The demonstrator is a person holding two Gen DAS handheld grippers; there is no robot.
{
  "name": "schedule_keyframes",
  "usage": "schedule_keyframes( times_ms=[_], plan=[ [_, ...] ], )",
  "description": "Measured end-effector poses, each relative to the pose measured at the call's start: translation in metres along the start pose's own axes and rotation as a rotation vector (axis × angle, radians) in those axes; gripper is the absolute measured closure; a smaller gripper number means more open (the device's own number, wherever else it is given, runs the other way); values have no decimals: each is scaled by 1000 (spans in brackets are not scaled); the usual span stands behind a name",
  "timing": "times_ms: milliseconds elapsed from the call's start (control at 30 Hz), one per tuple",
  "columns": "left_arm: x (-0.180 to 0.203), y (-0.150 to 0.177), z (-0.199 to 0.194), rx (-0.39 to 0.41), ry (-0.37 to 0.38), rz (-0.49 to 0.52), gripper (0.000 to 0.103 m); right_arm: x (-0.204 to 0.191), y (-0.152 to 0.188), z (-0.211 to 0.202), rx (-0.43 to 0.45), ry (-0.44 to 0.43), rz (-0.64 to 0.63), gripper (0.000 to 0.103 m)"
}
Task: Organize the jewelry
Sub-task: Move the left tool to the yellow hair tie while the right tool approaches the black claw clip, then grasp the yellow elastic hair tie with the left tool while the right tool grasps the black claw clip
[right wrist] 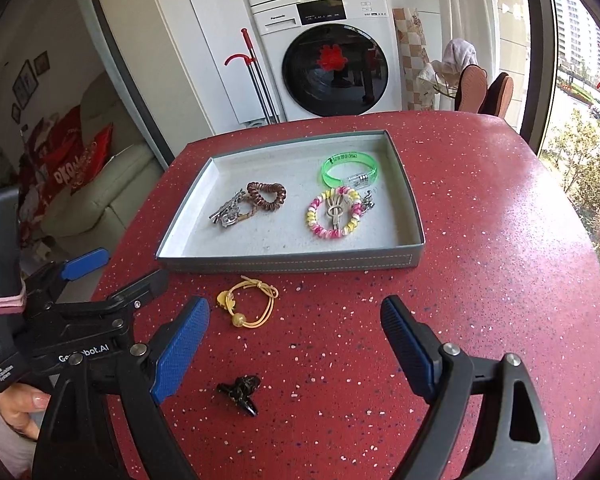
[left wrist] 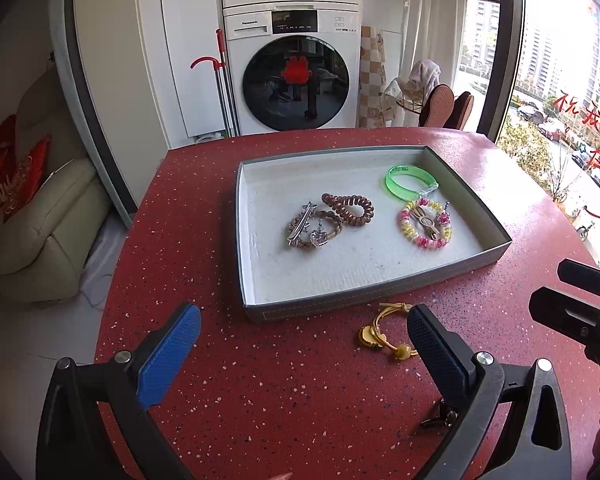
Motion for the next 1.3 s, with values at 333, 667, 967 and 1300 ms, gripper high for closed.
schedule_keyframes(
  times_ms=[333,667,967,1300],
  plan=[
    [-3,35,10,-83,45,-16,0,-35,45,4,-80,-27,-136,13],
    [9,53,40,-173,77,-14,0,-54,74,23,-134,-47,-189,14],
    [29,45,55,-175,102,-4,0,-62,80,43,-136,-54,-173,31],
    [40,46,66,-192,110,17,6,-67,75,54,-95,-6,-178,57]
  ],
)
Point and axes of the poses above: each gripper's, at about its wrist camera, not at the fingertips, and z roughly the way its jaws point, x to its right, y to its underside, the point moved 5 cm from there along z, roughly the way its jaws point, and after that the axes turned 11 degrees about -z, right-handed, at the moved point
